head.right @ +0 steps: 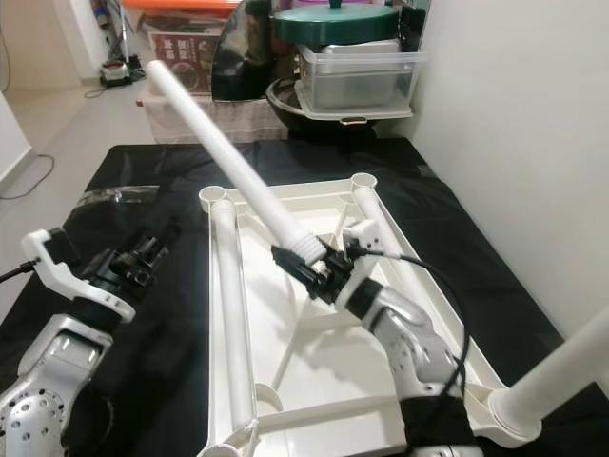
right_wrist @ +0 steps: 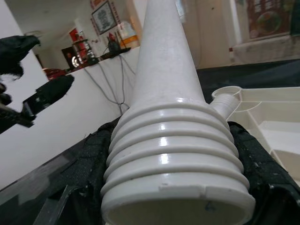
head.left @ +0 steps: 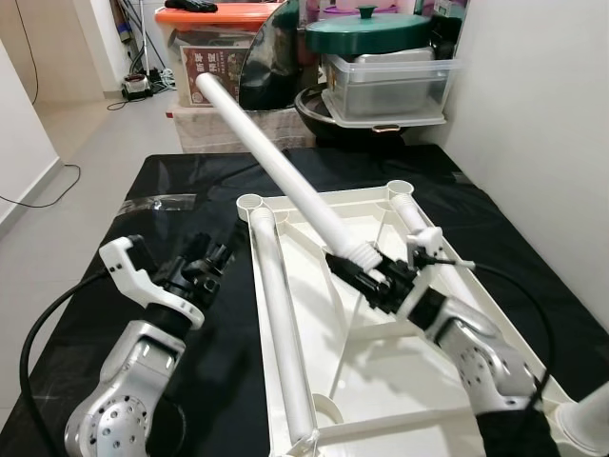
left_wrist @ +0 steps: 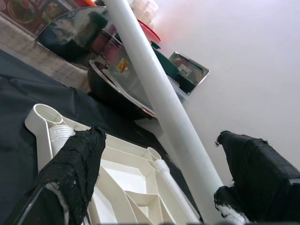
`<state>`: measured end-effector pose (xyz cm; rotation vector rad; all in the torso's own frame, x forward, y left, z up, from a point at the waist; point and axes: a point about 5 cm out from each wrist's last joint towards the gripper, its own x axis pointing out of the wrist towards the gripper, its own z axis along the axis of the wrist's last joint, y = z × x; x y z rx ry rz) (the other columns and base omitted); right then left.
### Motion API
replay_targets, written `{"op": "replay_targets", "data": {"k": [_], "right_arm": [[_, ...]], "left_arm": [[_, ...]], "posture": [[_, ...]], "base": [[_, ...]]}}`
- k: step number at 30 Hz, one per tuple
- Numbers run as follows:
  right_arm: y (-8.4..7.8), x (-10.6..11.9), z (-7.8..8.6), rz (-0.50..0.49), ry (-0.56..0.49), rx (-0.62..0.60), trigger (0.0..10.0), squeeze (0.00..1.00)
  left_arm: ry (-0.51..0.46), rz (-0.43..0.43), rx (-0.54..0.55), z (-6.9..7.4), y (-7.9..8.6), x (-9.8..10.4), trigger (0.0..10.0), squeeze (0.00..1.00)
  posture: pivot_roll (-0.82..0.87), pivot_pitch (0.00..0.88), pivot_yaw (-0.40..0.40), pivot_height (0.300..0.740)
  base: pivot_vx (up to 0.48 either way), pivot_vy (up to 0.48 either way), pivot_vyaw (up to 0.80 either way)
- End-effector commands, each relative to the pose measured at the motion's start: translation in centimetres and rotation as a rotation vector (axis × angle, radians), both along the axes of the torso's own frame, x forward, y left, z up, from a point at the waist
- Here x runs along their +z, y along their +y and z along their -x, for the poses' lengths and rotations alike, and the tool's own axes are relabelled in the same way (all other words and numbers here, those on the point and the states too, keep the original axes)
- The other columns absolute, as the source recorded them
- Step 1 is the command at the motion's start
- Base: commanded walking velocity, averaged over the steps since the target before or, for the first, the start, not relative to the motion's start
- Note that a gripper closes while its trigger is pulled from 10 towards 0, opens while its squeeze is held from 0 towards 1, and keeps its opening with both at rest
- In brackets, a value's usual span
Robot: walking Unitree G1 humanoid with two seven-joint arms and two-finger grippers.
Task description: Building children table
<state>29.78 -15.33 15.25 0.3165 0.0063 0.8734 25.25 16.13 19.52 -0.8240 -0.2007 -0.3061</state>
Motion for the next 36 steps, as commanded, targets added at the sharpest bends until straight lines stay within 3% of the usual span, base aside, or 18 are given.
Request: {"op": "replay_targets", "data": {"k": [1,3,6,10,14,28,29,36], "right_arm": [[0.2,0.5,0.5,-0.027,-0.019,0.062,0.0,0.00],[0.3,0.4,1.1,-0.031,-0.015,0.124,0.0,0.00],[0.2,-0.7,3.3,0.022,0.019,0.356,0.0,0.00],[0.2,-0.9,3.7,0.032,0.031,0.398,0.0,0.00],[-0.4,-1.4,4.6,0.076,0.054,0.487,0.0,0.00],[-0.9,-1.7,5.8,0.074,0.084,0.603,0.0,0.00],[-1.0,-1.7,5.8,0.075,0.085,0.607,0.0,0.00],[-1.1,-1.7,5.9,0.078,0.085,0.623,0.0,0.00]], "left_arm": [[0.032,0.104,-0.023,-0.1,-1.0,-0.7,10.0,0.00],[0.038,0.127,-0.033,-0.1,-1.0,-0.9,10.0,0.00],[0.029,0.210,-0.068,-0.1,-1.0,-0.6,10.0,0.00],[0.024,0.223,-0.072,-0.2,-0.9,-0.4,10.0,0.00],[0.002,0.235,-0.056,-0.5,0.6,0.1,10.0,0.00],[-0.004,0.250,0.058,-1.3,4.7,0.5,9.8,0.00],[-0.007,0.251,0.064,-1.4,5.1,0.6,0.4,0.00],[-0.054,0.227,0.081,-1.1,5.6,1.1,0.0,0.00]], "posture": [[-0.06,0.000,0.008,0.740],[-0.06,0.000,0.006,0.740],[-0.05,0.000,-0.001,0.740],[-0.05,0.000,-0.001,0.740],[-0.04,0.000,-0.003,0.740],[-0.04,0.000,0.004,0.740],[-0.04,0.000,0.004,0.740],[-0.05,0.000,0.006,0.740]], "base": [[0.000,0.000,0.00],[0.000,0.000,0.00],[0.000,0.000,0.00],[0.000,0.000,0.00],[0.000,0.000,0.00],[0.000,0.000,0.00],[0.000,0.000,0.00],[0.000,0.000,0.00]]}}
